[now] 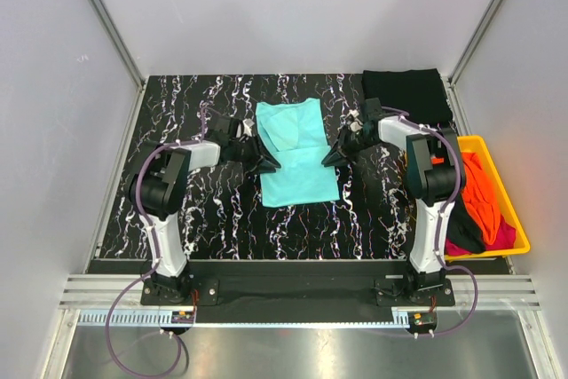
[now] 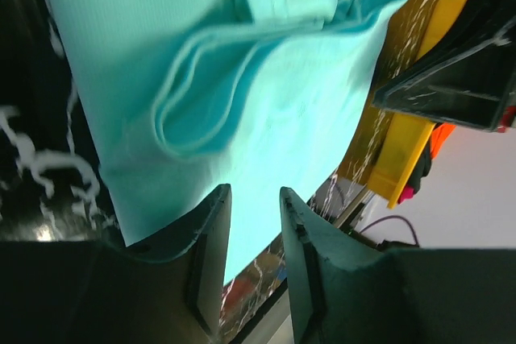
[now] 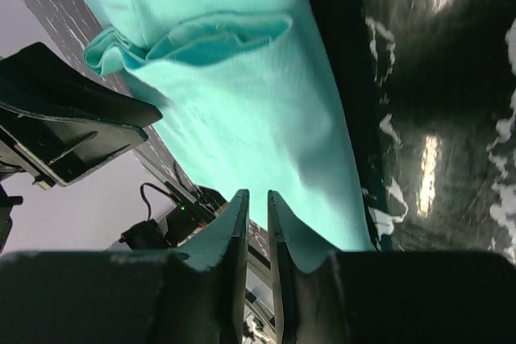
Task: Fold and stack the t-shirts
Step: Fold the tshirt
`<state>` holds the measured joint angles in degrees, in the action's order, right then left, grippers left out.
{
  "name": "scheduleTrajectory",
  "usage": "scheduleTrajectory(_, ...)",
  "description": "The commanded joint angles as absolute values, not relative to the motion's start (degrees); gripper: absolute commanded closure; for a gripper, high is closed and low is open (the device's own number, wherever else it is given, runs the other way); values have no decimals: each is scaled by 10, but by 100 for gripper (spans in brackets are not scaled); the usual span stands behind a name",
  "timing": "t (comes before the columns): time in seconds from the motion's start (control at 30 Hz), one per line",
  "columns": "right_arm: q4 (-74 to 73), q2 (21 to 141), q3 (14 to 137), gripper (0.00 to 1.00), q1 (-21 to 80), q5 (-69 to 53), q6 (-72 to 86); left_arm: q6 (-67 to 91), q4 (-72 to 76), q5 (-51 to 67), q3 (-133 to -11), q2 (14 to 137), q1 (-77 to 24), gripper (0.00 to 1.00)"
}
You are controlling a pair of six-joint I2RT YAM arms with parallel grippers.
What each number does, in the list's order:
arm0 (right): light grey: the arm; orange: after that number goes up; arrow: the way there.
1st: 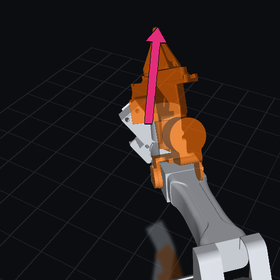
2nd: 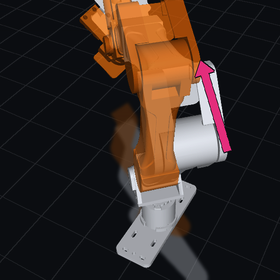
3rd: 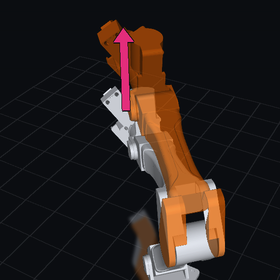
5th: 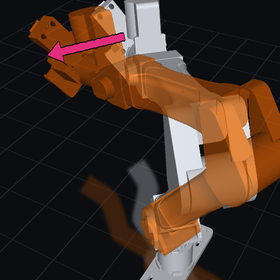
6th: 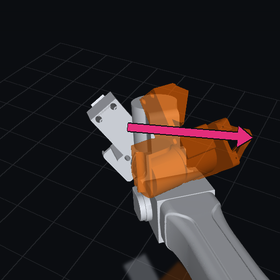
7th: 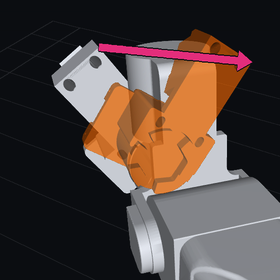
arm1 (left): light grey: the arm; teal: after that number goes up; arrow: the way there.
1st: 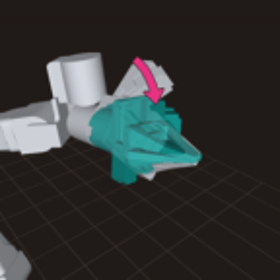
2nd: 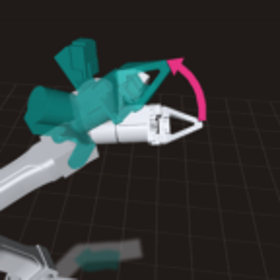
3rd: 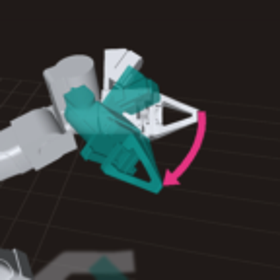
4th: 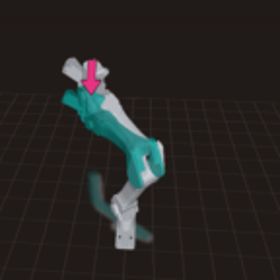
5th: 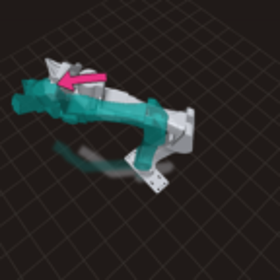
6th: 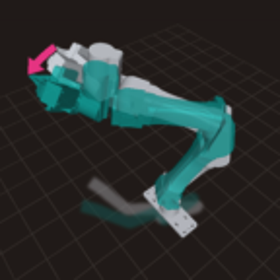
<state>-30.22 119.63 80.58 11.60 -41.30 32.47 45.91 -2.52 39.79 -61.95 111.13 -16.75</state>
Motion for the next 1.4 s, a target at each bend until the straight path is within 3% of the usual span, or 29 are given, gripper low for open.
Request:
scheduleTrajectory(0.0, -301, 1226, 859, 79, 105, -436, 328, 474, 18, 430, -663, 1137, -149, 65)
scheduleTrajectory(0.47, -303, 1331, 974, 78, 64, -439, 359, 436, -20, 455, -734, 1227, -107, 66)
scheduleTrajectory(0.83, -323, 1313, 977, 75, 47, -425, 353, 384, -99, 442, -765, 1178, -101, 63)
scheduleTrajectory(1.17, -345, 1183, 864, 68, 70, -403, 324, 374, -105, 435, -636, 1036, -135, 65)
scheduleTrajectory(1.37, -322, 1124, 774, 68, 120, -395, 330, 393, -61, 425, -538, 1010, -172, 68)
